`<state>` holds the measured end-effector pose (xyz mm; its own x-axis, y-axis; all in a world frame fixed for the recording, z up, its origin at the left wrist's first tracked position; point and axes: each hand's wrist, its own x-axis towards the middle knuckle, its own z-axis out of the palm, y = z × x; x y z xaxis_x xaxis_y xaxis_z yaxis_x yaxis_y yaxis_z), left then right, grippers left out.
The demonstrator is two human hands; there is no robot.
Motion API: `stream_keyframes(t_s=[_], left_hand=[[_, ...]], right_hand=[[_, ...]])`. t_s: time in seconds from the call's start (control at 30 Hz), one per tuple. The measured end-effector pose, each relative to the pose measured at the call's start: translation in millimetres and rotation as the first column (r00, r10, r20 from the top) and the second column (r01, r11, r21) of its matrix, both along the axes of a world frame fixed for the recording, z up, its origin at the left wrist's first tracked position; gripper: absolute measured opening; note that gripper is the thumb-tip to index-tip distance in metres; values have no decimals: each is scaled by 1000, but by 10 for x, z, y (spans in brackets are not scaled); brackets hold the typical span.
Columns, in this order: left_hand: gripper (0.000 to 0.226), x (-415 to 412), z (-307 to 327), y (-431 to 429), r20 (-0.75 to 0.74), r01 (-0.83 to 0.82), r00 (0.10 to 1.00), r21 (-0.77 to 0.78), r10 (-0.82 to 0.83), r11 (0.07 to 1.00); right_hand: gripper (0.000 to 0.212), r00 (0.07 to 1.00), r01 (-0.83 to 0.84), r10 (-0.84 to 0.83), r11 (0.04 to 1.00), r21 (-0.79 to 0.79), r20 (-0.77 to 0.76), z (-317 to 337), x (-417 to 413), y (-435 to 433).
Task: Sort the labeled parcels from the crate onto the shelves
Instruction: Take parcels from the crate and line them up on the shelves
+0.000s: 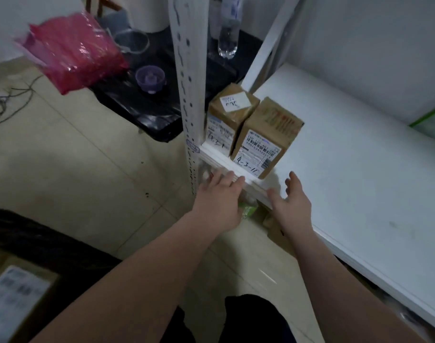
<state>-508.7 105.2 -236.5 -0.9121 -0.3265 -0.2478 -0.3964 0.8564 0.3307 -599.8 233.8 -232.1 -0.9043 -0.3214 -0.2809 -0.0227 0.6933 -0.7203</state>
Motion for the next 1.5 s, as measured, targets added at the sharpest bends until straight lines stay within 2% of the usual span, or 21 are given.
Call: stream_keyframes(t_s=[0.13,0.27,0.33,0.4,0.47,0.57,0.7,0.83,0.97,1.1,1.17,1.3,1.5], left_hand=[[28,381,755,32,-53,-106,992,143,115,984],[40,831,1526,98,-16,-138,989,268,148,953],[34,1061,1862,135,-23,-143,987,299,157,944],[25,1276,2105,147,-76,-208,964,371,253,905],[16,1482,2284,149,-118,-321,897,488,426,811],[10,1748,2428,192,-95,-445,750,660,655,605],[11,2182,2525,419,-8,-477,655,771,755,422],[11,2776,2630,658,-19,-572,551,720,834,394],[12,3391,2727,1021,-28,-620,466,702,884,349],[11,3893,2816,1383,-21,-655,439,677,898,336],[10,4124,2897,1457,-28,-678,396,665,918,313],[9,4552,3062,1458,-76,-701,293,661,953,268],[10,4987,3087,1351,-82,-685,271,684,959,252]], right_hand=[[50,998,13,-13,1000,-3,68,669,308,74],[23,998,14,-10,998,-61,67,1434,691,109],[18,997,31,-24,995,-98,71,1785,889,149],[14,998,34,-25,988,-148,62,2074,1061,197],[11,999,28,-18,978,-206,47,2291,1226,265],[13,1000,11,-5,966,-258,25,2466,1473,399],[20,998,-26,41,964,-264,53,2589,1873,612],[15,982,-172,187,953,-248,40,2657,2259,785],[14,966,-251,258,934,-252,-6,2672,2664,1026],[15,942,-311,332,918,-244,46,2679,3101,1212],[11,925,-357,376,908,-217,51,2716,3291,1207],[16,874,-461,483,860,-220,59,2832,3640,1118],[13,846,-491,523,841,-227,104,2791,4058,948]])
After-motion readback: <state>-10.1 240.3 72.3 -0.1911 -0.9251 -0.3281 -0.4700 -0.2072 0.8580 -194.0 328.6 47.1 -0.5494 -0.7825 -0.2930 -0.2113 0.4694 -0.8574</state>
